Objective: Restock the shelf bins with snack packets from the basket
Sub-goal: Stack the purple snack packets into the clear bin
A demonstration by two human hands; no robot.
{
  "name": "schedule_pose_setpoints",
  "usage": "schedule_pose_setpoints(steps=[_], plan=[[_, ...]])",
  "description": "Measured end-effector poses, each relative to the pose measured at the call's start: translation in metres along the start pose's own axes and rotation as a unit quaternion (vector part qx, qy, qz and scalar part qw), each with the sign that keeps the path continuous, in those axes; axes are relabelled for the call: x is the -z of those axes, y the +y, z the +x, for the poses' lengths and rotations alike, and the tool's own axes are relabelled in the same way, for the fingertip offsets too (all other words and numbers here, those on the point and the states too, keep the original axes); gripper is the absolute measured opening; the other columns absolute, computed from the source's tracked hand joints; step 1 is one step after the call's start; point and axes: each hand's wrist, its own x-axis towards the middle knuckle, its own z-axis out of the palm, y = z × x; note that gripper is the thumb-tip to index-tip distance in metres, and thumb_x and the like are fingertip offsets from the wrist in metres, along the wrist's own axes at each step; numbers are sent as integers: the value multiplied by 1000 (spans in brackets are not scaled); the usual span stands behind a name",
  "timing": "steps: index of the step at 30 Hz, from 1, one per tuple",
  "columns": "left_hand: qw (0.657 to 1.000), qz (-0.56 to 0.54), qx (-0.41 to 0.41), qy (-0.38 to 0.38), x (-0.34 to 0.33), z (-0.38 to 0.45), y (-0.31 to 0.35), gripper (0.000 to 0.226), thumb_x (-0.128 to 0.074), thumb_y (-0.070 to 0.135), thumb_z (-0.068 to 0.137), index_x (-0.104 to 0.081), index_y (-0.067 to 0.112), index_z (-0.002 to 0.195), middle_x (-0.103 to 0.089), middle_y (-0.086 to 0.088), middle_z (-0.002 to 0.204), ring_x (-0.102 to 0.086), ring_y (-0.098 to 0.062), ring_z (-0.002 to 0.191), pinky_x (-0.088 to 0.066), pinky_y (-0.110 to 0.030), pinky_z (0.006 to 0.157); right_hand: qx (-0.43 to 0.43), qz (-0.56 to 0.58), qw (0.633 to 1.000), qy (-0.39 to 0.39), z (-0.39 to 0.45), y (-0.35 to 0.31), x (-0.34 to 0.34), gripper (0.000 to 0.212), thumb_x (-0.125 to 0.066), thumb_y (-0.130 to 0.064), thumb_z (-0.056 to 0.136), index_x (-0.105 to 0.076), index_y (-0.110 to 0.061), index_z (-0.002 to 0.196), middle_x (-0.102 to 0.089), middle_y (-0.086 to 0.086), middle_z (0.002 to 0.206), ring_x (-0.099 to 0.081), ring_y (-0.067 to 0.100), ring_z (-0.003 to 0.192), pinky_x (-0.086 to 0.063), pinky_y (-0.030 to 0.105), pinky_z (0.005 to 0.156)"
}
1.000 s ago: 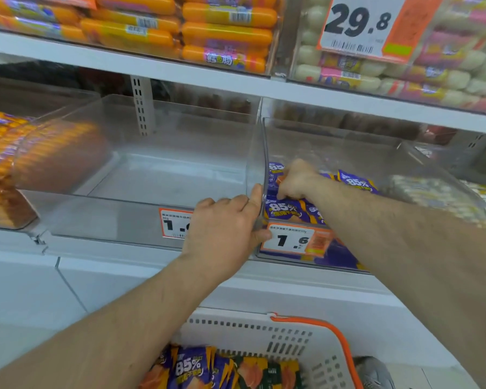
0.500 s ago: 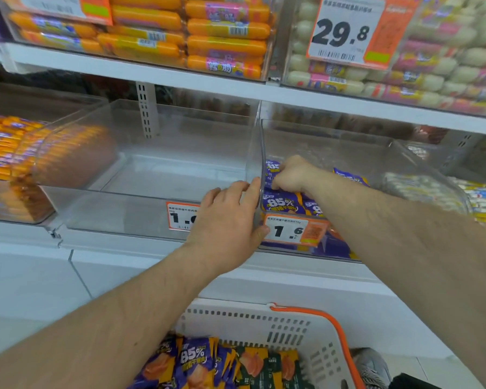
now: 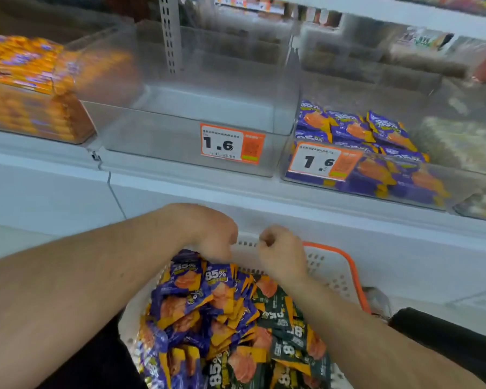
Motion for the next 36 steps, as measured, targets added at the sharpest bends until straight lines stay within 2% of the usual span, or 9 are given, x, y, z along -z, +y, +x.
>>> schedule_pose_setpoints(steps=[3,5,9,15,21,25,31,34,36], plan=[[1000,-20,-6,-18,-3,8,-2,26,-49,42,87,-47,18,97,-50,-5,94,-37,-20,82,-33,-37,72,-169,37,974,-144,-23,30,-52,23,-57,-15,85,-47,-15,64,-48,4,61,-42,19,56,-36,32,53],[999,-33,-16,-17,-1,9,1,23,-50,42,89,-44,21,98,-47,-1,94,-38,-20,82,-35,-36,73,-247,33,949,-193,-30,38,-79,24,-63,-32,88,-49,-19,73,-53,2,68,-47,18,57,-38,31,51],[999,-37,-20,-33,1,12,9,28,-49,38,96,-52,17,113,-56,-2,106,-54,-26,91,-45,-39,81,-281,-45,925,-252,-34,38,-115,55,-50,-75,83,-34,-22,75,-40,-2,62,-36,14,46,-23,26,36],[999,-28,-22,-40,2,11,13,40,-48,38,97,-55,10,124,-54,-4,109,-42,-20,87,-38,-34,77,-348,-24,902,-255,-27,32,-123,37,-56,-27,93,-29,-18,70,-34,1,63,-29,14,48,-22,26,38],[999,-33,-17,-29,5,4,15,42,-48,39,97,-53,14,130,-60,-5,123,-57,-22,102,-48,-39,92,-270,51,936,-219,-25,38,-93,16,-47,-2,85,-42,-15,77,-40,3,70,-34,18,58,-24,29,46],[1000,-24,-1,-3,2,7,13,33,-50,40,93,-53,18,116,-59,-7,117,-52,-23,92,-44,-35,80,-165,73,963,-201,-15,42,-41,22,-56,-3,82,-46,-23,80,-52,2,75,-48,19,63,-37,30,51],[994,-63,40,84,12,-5,19,62,-55,49,90,-37,17,141,-50,-7,134,-53,-26,116,-46,-33,91,-83,167,972,-141,-6,27,44,48,-45,21,75,-62,-24,72,-67,-7,76,-65,19,74,-51,25,57],[977,-160,44,133,20,-6,22,58,-61,48,87,-44,17,133,-58,-4,123,-58,-22,107,-48,-33,87,-69,236,963,-114,-5,15,74,52,-44,31,72,-63,-16,70,-69,-5,68,-65,13,67,-54,25,61],[923,-333,9,192,29,-11,27,40,-68,35,86,-55,16,119,-66,-4,105,-62,-18,88,-52,-29,72,-58,276,955,-95,-7,4,92,51,-42,36,70,-62,-10,70,-68,-4,60,-64,8,56,-51,24,58]])
